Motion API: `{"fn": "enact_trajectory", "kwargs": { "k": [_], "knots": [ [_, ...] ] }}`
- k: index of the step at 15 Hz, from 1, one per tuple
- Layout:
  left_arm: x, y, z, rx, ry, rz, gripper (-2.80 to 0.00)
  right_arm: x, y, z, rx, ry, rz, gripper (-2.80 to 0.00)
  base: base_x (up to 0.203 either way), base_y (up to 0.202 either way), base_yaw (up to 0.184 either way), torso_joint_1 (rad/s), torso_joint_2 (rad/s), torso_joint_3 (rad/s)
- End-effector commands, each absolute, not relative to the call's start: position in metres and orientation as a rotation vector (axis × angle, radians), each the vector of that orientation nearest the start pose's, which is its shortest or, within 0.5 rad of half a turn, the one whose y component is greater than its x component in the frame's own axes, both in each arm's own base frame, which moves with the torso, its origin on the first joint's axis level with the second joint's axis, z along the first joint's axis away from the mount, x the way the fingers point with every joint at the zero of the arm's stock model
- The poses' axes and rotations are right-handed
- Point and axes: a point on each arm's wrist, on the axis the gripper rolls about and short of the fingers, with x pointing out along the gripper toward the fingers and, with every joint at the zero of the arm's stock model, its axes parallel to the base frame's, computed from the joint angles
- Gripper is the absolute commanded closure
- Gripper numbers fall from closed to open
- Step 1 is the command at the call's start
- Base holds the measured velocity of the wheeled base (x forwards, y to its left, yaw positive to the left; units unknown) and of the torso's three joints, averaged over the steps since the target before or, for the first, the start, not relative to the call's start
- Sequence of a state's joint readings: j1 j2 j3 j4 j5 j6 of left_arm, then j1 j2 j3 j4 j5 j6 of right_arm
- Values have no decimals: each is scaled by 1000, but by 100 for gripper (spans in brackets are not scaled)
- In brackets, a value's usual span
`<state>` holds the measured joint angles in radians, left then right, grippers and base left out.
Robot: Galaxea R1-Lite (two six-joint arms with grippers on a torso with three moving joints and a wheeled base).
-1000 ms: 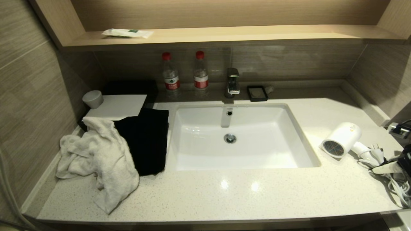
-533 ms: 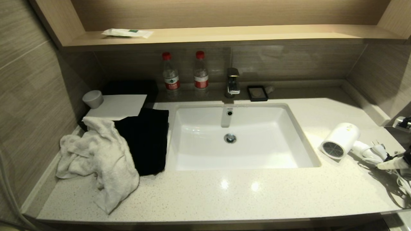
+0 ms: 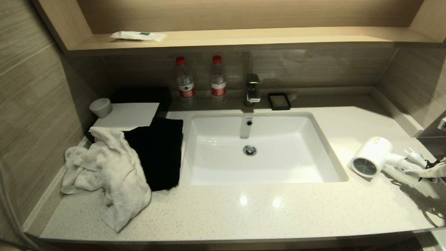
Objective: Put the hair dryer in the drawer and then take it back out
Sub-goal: Pick up the hairdryer
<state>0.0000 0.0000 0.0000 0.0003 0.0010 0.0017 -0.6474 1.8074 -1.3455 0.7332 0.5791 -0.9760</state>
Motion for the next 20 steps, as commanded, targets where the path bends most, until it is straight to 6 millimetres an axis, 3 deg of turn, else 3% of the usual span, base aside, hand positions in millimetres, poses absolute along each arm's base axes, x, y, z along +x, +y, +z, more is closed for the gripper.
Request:
{"fn": "enact_trajectory", "kwargs": {
  "k": [1, 8, 14, 20],
  "knots": [
    [-23, 0, 75, 2, 0, 2, 0, 238, -165, 200, -240, 845, 389, 0, 0, 0, 0, 0, 0, 0],
    [-23, 0, 75, 2, 0, 2, 0, 222, -152, 222, -271, 797, 360, 0, 0, 0, 0, 0, 0, 0],
    [-23, 0, 75, 2, -2, 2, 0, 198, -135, 243, -134, 771, 255, 0, 0, 0, 0, 0, 0, 0],
    [-23, 0, 75, 0, 0, 2, 0, 176, -117, 258, -154, 731, 224, 0, 0, 0, 0, 0, 0, 0]
  ]
}}
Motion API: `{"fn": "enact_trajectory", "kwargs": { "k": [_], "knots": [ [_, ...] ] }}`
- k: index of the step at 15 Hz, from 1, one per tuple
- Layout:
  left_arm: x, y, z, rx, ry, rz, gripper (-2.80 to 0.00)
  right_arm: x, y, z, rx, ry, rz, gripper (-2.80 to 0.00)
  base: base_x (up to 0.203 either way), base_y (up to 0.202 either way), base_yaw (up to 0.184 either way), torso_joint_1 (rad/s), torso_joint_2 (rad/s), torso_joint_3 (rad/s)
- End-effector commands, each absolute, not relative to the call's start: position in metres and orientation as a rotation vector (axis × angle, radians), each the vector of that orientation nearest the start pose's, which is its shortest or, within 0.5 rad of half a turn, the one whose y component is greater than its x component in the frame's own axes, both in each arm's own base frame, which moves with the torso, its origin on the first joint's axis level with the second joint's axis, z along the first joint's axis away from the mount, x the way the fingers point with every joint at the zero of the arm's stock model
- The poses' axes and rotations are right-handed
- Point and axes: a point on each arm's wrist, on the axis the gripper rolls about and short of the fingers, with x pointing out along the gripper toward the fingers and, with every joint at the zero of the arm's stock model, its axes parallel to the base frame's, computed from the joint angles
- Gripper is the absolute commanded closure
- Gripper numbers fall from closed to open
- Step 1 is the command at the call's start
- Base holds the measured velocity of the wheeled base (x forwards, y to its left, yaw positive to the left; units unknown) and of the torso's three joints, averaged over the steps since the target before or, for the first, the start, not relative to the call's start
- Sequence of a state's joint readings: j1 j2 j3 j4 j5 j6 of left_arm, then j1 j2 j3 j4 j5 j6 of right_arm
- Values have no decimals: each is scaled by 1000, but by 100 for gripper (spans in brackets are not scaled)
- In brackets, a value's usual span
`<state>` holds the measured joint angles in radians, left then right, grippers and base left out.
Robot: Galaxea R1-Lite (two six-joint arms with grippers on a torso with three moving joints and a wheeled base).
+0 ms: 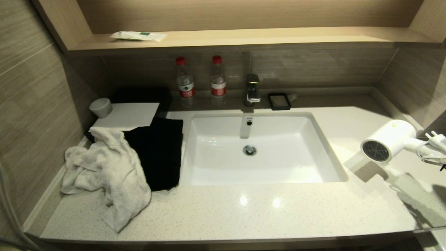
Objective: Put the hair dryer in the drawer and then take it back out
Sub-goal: Pick up the hairdryer, then place it on the countertop
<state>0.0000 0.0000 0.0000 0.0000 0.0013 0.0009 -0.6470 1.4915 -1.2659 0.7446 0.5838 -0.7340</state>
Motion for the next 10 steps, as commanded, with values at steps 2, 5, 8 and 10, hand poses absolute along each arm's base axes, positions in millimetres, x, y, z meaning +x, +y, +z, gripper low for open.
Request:
{"fn": "enact_trajectory", "kwargs": {
  "k": [2, 5, 8, 10],
  "knots": [
    [-23, 0, 75, 2, -1, 2, 0, 170, -114, 260, -161, 723, 219, 0, 0, 0, 0, 0, 0, 0],
    [-23, 0, 75, 0, -2, 2, 0, 165, -109, 262, -169, 716, 218, 0, 0, 0, 0, 0, 0, 0],
    [-23, 0, 75, 2, 0, 2, 0, 157, -103, 261, -170, 713, 216, 0, 0, 0, 0, 0, 0, 0],
    [-23, 0, 75, 2, -1, 2, 0, 155, -101, 261, -170, 710, 219, 0, 0, 0, 0, 0, 0, 0]
  ]
}}
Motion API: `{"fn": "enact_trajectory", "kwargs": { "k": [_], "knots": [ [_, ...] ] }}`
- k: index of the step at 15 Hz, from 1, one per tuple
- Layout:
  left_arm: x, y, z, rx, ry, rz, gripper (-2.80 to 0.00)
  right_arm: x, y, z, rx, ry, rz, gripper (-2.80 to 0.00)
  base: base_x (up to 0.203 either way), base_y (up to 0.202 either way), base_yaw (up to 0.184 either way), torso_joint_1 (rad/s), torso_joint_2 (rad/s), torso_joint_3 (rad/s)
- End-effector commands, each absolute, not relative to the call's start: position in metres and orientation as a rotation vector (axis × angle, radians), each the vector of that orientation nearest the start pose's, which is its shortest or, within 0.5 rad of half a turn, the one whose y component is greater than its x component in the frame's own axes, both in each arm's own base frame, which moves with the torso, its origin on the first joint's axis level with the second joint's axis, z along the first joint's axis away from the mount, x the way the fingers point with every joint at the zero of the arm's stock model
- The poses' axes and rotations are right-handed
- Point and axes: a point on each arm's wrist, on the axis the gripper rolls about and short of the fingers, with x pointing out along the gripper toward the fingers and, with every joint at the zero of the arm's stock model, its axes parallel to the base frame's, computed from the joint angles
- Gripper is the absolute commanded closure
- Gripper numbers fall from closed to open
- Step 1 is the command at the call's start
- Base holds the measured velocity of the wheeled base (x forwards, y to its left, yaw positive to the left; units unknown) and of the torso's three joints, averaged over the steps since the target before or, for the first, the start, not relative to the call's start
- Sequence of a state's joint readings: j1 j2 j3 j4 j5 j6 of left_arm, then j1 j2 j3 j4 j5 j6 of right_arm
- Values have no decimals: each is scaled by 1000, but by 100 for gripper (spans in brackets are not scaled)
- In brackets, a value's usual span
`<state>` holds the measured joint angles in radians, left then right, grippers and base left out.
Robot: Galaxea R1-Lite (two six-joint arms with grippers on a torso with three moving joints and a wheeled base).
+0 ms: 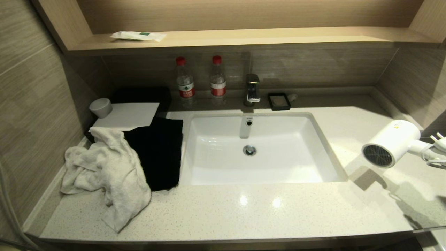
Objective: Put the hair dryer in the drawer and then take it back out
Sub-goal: Place it on the countertop
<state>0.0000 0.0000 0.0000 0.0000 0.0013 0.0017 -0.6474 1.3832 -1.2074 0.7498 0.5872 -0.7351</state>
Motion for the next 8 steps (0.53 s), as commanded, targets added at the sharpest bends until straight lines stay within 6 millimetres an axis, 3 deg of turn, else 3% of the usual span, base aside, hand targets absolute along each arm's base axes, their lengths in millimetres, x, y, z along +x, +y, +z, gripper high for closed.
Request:
{"fn": "enact_trajectory", "kwargs": {
  "k": [1, 8],
  "knots": [
    [-23, 0, 75, 2, -1, 2, 0, 154, -101, 261, -173, 707, 219, 0, 0, 0, 0, 0, 0, 0],
    [-23, 0, 75, 2, 0, 2, 0, 150, -98, 262, -179, 705, 217, 0, 0, 0, 0, 0, 0, 0]
  ]
}}
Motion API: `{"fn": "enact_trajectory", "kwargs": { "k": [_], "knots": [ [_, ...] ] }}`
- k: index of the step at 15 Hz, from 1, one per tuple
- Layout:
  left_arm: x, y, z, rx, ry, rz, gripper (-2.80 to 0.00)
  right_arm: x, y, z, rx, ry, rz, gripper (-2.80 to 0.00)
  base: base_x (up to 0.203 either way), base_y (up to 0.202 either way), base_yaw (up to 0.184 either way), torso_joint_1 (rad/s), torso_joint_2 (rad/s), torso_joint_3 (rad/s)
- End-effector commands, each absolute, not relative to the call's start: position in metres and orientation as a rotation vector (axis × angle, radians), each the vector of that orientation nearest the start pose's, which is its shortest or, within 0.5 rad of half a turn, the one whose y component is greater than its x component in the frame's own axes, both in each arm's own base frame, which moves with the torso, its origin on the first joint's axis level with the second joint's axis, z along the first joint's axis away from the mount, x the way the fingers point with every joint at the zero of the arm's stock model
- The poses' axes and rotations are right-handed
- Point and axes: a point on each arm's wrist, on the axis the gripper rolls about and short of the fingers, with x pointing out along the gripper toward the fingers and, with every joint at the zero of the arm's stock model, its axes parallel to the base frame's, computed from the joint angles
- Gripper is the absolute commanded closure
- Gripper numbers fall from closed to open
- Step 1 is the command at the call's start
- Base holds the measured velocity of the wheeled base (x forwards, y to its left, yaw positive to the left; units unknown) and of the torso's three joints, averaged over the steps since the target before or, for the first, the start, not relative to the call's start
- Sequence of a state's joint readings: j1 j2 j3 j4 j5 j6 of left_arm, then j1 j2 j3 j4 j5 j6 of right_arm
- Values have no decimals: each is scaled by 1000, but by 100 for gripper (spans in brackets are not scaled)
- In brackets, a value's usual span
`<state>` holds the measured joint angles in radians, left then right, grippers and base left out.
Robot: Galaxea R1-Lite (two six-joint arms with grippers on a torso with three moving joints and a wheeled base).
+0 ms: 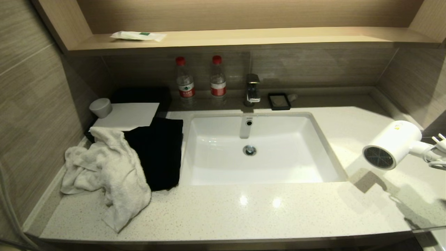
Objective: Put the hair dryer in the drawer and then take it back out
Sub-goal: Place it on the countertop
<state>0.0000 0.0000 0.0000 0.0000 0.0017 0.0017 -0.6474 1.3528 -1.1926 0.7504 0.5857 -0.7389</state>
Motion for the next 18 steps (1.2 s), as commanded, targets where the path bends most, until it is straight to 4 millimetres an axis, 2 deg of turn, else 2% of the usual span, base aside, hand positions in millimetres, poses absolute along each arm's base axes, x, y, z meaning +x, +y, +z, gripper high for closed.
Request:
{"fn": "enact_trajectory", "kwargs": {
  "k": [1, 11, 15, 18],
  "knots": [
    [-23, 0, 75, 2, -2, 2, 0, 150, -98, 262, -182, 704, 217, 0, 0, 0, 0, 0, 0, 0],
    [-23, 0, 75, 1, 0, 2, 0, 141, -91, 259, -188, 701, 216, 0, 0, 0, 0, -6, 9, 0],
    [-23, 0, 75, 1, -1, 2, 0, 141, -91, 256, -171, 713, 221, 0, 0, 0, 0, -225, 181, -32],
    [-23, 0, 75, 1, -1, 2, 0, 139, -89, 252, -167, 724, 230, 0, 0, 0, 0, -49, 41, -13]
  ]
}}
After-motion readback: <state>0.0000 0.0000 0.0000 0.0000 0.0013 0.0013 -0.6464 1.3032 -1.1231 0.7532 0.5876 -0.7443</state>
